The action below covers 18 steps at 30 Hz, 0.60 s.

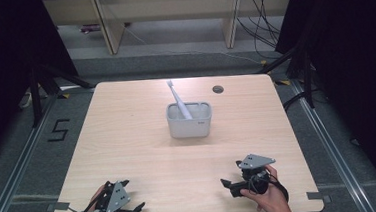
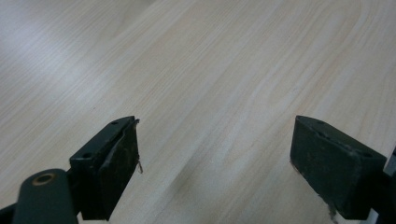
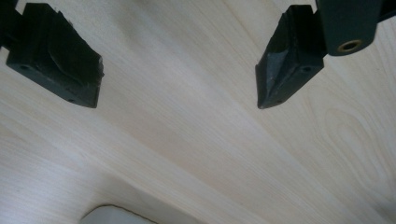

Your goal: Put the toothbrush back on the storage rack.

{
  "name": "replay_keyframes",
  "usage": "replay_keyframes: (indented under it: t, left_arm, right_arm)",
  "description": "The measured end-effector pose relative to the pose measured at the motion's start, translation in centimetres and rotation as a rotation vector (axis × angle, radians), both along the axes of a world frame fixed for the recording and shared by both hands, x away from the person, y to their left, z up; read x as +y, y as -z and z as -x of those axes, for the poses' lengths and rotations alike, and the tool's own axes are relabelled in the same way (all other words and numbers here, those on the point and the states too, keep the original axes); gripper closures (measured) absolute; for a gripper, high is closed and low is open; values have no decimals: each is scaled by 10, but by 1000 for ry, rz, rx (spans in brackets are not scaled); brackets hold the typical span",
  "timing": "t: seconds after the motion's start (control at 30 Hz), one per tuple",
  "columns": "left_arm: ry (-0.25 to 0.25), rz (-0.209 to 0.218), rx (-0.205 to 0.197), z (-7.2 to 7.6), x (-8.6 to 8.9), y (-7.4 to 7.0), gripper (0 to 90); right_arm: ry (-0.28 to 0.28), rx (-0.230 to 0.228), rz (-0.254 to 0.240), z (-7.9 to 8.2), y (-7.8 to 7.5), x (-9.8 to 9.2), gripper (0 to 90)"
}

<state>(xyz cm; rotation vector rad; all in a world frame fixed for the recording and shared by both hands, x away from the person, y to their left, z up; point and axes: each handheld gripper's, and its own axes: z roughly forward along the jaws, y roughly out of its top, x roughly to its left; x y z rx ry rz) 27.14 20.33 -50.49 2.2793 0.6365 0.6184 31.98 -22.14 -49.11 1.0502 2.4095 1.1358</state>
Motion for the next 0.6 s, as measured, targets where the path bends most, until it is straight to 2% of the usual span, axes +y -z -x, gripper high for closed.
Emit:
replay_keyframes:
  t: [0.3, 0.6]
  left_arm:
    - [-2, -1, -3, 0, -1, 0, 150]
    - [-7, 1, -10, 0, -1, 0, 150]
  right_arm:
    - [2, -11, 8, 0, 0, -2, 161]
    - [-26, -8, 12, -1, 2, 0, 161]
